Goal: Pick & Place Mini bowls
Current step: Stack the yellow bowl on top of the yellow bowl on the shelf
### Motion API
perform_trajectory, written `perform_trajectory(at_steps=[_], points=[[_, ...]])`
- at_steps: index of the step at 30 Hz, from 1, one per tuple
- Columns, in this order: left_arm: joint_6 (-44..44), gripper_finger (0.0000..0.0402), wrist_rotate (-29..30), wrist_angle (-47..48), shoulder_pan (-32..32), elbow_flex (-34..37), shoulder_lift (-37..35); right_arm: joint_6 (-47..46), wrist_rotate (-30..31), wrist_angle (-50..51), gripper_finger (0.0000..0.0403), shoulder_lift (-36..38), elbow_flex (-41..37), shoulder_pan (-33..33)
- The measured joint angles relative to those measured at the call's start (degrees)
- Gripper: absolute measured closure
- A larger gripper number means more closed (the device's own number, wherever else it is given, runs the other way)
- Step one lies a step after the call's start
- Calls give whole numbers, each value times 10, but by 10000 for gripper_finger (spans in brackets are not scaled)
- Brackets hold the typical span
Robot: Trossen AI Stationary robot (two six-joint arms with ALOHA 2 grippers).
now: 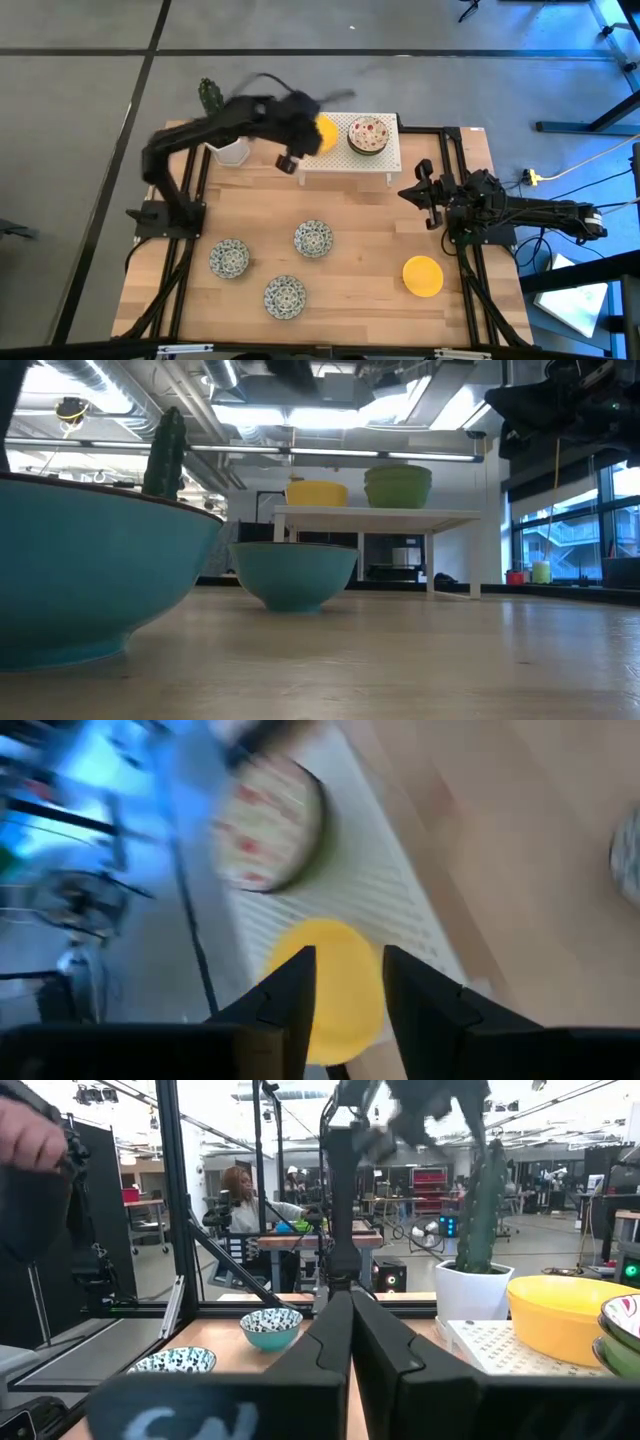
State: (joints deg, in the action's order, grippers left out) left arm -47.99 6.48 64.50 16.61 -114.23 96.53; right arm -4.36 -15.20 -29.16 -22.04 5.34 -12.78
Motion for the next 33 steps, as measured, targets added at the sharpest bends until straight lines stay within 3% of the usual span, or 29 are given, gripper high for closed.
perform_trajectory(at_steps=[2, 5, 7, 9, 12, 16, 20, 23, 29, 33], points=[[27, 309, -52, -5, 23, -2, -49, 0, 0, 4, 392, 0, 0, 0], [97, 349, -200, -30, 82, 21, -123, 1, 0, 5, 392, 0, 0, 0], [130, 381, -283, -49, 128, 65, -171, 1, 0, 5, 392, 0, 0, 0], [155, 394, -320, -95, 161, 131, -220, 1, 0, 5, 392, 0, 0, 0], [203, 399, -316, -220, 185, 273, -297, 3, 0, 5, 392, 0, 0, 0], [287, 399, -320, -454, 187, 485, -386, 3, 1, 4, 392, 0, 0, 0], [342, 400, -317, -615, 182, 644, -443, 3, 1, 5, 392, 0, 0, 0], [348, 400, -307, -657, 182, 722, -501, 3, 1, 13, 392, 0, 0, 0], [397, 400, -212, -728, 171, 857, -667, 2, 1, 27, 392, 0, 0, 0], [403, 400, -203, -741, 145, 927, -749, 3, 1, 30, 392, 0, 0, 0]])
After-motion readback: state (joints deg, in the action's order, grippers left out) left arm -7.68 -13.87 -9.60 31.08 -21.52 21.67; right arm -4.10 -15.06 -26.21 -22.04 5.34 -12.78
